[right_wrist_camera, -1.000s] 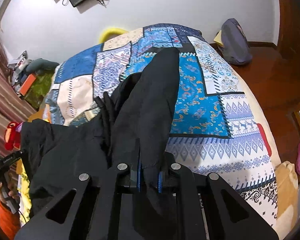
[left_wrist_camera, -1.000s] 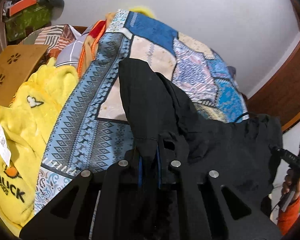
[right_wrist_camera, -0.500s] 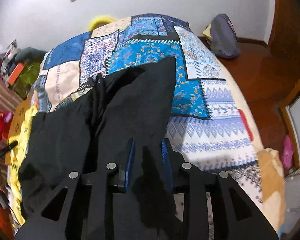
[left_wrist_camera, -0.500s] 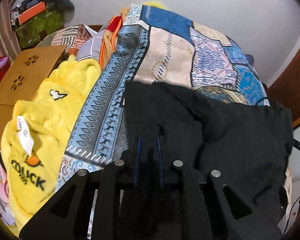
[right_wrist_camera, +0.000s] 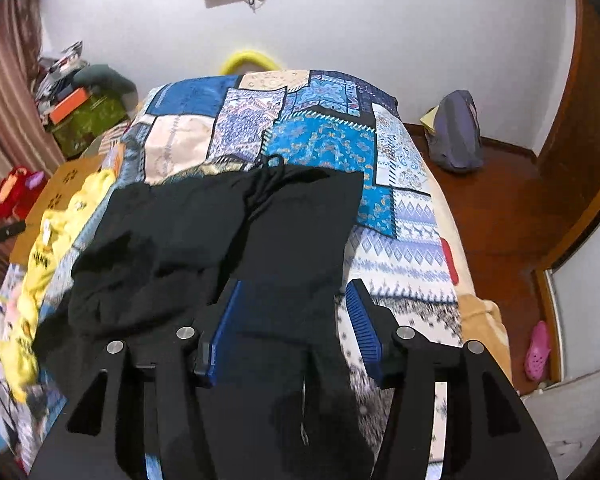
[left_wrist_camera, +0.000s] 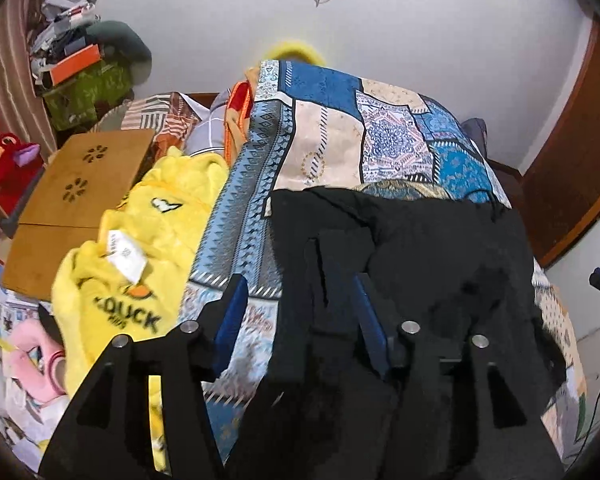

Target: Fold large clothes

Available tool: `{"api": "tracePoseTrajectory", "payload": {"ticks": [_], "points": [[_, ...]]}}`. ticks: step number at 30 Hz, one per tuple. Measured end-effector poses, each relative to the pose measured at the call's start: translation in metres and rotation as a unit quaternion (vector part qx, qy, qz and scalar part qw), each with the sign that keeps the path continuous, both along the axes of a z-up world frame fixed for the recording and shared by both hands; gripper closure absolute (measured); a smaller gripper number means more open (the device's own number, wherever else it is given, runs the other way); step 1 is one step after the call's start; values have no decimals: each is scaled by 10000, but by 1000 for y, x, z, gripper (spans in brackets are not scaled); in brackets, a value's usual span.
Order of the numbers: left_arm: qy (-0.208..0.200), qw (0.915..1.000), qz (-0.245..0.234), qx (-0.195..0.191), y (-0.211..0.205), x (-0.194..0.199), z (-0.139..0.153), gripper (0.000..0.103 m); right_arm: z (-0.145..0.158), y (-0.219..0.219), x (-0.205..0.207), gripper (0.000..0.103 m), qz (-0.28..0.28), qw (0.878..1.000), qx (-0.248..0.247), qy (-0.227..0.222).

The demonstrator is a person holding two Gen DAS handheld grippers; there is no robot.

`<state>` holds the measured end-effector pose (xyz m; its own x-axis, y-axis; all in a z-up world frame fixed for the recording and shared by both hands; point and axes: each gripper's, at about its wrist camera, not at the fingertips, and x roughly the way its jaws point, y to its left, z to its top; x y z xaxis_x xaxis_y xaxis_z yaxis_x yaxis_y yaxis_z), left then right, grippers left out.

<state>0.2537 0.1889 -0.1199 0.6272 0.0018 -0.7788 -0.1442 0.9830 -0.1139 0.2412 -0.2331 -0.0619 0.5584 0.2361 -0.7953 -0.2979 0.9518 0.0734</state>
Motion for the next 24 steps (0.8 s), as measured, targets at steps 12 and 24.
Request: {"api": "tracePoseTrajectory", "payload": {"ticks": [12, 24], "points": [[952, 9949, -38, -318, 23, -68, -68, 38, -43, -31, -45, 54, -344, 9969, 210, 673], [2009, 9715, -165, -1250, 32, -93, -168, 38, -103, -79, -55, 54, -1073, 9805, 470, 1581]]}}
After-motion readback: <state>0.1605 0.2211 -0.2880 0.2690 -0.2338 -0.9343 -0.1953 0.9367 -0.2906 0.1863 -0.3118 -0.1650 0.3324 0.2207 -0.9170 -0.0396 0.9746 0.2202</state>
